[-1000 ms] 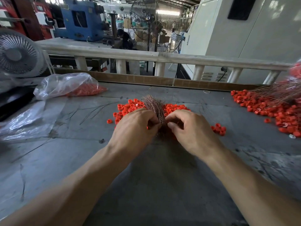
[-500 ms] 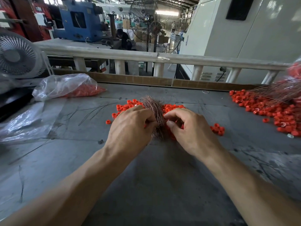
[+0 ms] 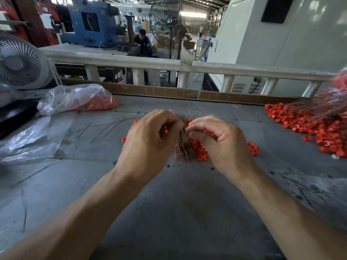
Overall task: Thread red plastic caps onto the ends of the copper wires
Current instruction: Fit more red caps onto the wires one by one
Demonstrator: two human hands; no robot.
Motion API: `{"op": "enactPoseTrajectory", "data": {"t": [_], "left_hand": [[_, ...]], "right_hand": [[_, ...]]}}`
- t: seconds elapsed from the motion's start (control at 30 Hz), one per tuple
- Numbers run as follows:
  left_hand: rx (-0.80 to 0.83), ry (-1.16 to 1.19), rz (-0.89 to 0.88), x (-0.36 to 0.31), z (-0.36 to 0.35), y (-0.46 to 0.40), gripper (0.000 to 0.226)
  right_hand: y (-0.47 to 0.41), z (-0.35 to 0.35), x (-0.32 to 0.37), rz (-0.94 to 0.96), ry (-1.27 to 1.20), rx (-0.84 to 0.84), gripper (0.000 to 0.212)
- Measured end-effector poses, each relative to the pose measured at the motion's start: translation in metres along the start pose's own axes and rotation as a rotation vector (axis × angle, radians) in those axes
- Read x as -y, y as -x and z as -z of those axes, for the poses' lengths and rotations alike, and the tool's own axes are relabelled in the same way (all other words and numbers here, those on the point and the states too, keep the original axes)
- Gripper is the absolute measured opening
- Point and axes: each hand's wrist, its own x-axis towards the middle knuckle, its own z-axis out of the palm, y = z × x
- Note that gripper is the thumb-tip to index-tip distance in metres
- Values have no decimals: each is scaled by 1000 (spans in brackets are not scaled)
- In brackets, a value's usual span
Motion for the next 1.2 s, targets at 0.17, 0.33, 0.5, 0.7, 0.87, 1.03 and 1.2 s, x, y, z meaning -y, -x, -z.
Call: {"op": "enactPoseTrajectory", "data": {"t": [0.17,0.33,0.5,0.7,0.87,1.03,1.2], "left_hand": [[31,-206,302,29,17,-11,12],[198,-352,392,43,20,-9,10],[290,-354,360,43,18,-7,12],[324,-357,240,34,-1,-4,10],[346,-413,186,35,-8,-4,9],[278,-363,196,31,-4,-3,5],[140,113,354,20,3,-3,19]], "right_hand": [[-4,12,-1,-161,-433,-224,18],[-10,32,4,-227,-662,-457,21],[-10,37,-2,-439,-748,-400,23],[1,17,-4,-669,-625,-38,20],[4,10,-1,-645,-584,-12,5],[6,8,0,-588,-501,-31,8],[7,10,3,-504,-466,-45,10]]}}
